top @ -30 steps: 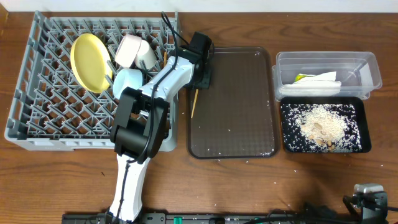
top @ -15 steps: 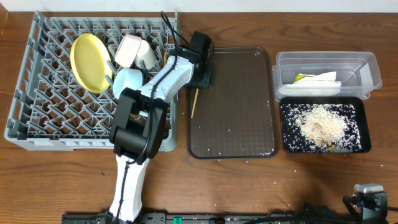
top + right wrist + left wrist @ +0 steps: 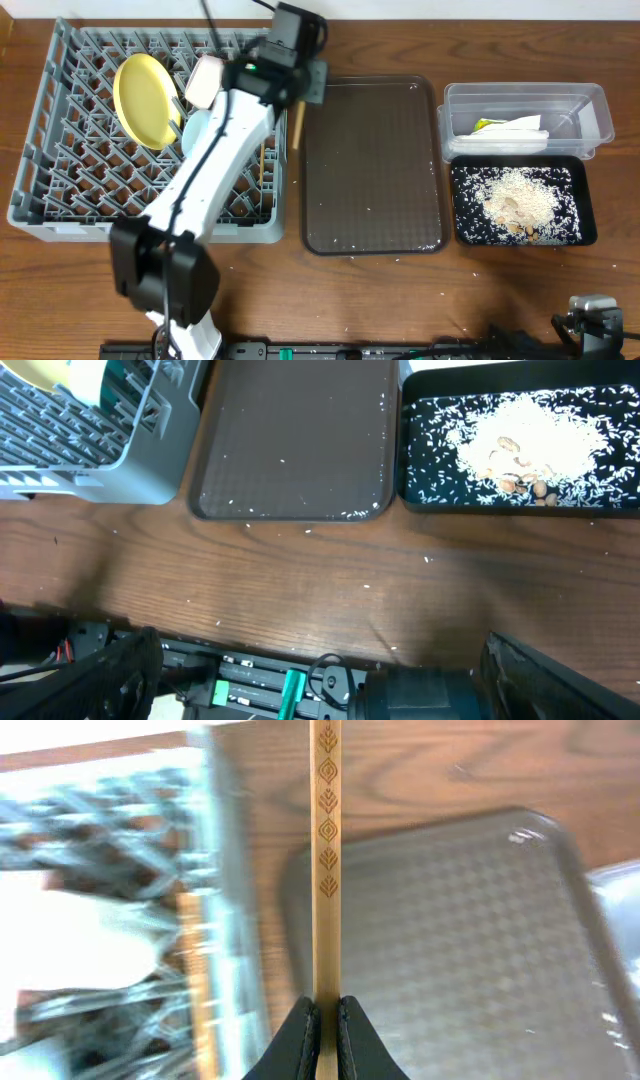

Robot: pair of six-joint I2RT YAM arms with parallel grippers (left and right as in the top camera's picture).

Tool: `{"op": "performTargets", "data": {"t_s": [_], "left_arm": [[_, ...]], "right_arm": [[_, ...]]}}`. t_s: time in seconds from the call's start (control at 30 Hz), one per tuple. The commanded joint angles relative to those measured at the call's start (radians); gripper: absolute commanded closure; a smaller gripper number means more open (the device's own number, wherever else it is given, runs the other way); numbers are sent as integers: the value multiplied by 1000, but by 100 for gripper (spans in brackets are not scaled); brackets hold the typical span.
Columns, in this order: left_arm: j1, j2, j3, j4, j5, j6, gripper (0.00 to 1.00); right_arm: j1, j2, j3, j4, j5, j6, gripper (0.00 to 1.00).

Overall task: Sort waste into correct bins and load items into the dishwasher
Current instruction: 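Carry the second chopstick left and insert it into the rack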

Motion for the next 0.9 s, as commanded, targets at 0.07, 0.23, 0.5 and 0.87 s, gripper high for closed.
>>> {"op": "performTargets", "data": {"t_s": [0.07,0.23,0.5,0.87], "left_arm": [[101,-5,9,-72,-145,29,92],[171,11,-6,-105,-48,98,93],[193,12,-55,-101,199,245,93],[193,16,-92,-89,221,253,93]], "right_arm": [[-13,0,0,-2,6,9,1],[-13,0,0,-1,6,9,1],[-13,0,0,-2,6,9,1],[-13,0,0,-1,6,9,1]]}}
